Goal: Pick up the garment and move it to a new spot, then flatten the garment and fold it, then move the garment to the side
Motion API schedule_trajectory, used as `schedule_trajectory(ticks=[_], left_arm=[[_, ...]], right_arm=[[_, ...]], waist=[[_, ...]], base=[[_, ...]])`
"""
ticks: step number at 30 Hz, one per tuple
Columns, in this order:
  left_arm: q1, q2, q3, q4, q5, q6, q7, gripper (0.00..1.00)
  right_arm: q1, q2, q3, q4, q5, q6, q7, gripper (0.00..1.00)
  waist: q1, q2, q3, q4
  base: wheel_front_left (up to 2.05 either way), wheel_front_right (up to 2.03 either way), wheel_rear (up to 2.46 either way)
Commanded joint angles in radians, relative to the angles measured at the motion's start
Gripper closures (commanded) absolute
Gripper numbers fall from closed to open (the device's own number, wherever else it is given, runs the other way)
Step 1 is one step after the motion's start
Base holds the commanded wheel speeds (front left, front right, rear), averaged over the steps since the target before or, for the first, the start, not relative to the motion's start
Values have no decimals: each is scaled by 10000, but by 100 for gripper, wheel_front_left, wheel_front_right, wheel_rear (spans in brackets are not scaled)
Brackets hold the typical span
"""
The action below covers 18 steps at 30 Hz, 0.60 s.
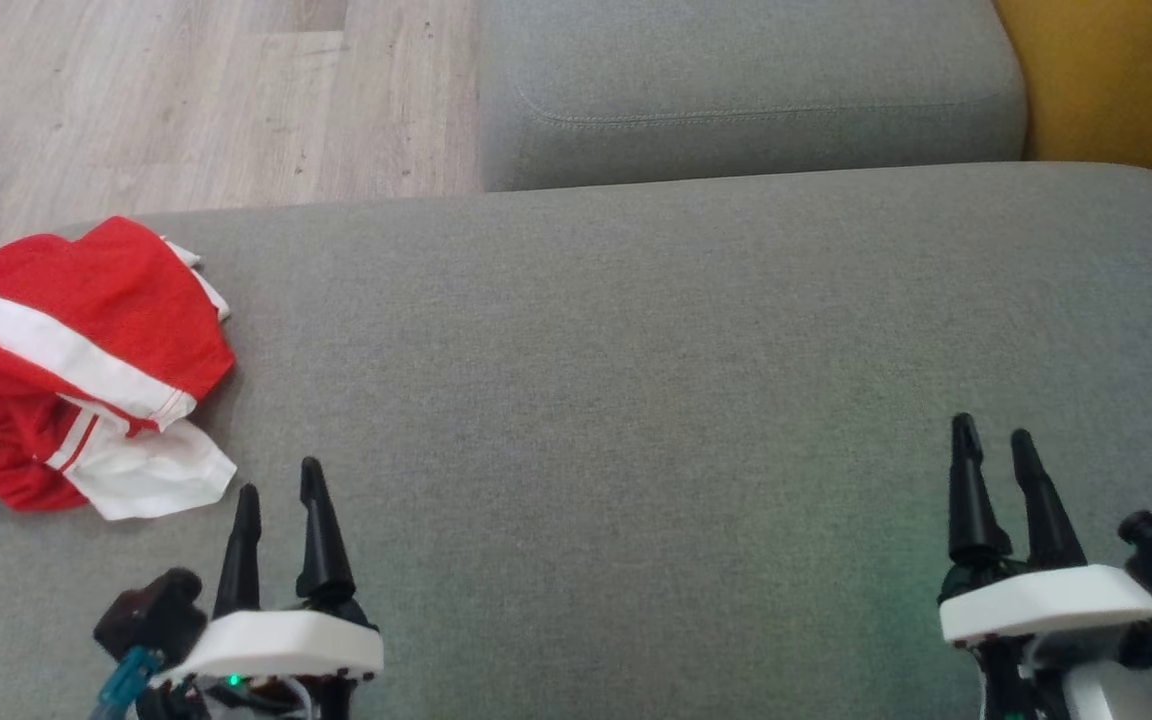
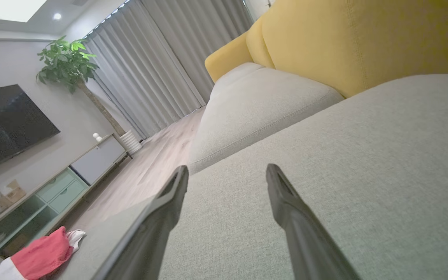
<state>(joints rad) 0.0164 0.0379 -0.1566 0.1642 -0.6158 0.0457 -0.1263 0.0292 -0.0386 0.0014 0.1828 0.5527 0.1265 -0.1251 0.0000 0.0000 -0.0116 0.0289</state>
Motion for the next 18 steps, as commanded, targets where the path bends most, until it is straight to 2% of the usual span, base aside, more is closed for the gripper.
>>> schedule_trajectory(ticks=[1, 18], left_arm=[[-559, 91, 107, -443, 466, 125, -168, 0], [-612, 104, -333, -673, 2705, 515, -643, 0]], right_arm=[[-456, -84, 258, -522, -527, 29, -188, 0], [-432, -97, 541, -635, -2703, 35, -660, 0]], waist=[[0, 0, -8, 16], [0, 0, 34, 134]], base=[[0, 0, 0], [0, 0, 0]])
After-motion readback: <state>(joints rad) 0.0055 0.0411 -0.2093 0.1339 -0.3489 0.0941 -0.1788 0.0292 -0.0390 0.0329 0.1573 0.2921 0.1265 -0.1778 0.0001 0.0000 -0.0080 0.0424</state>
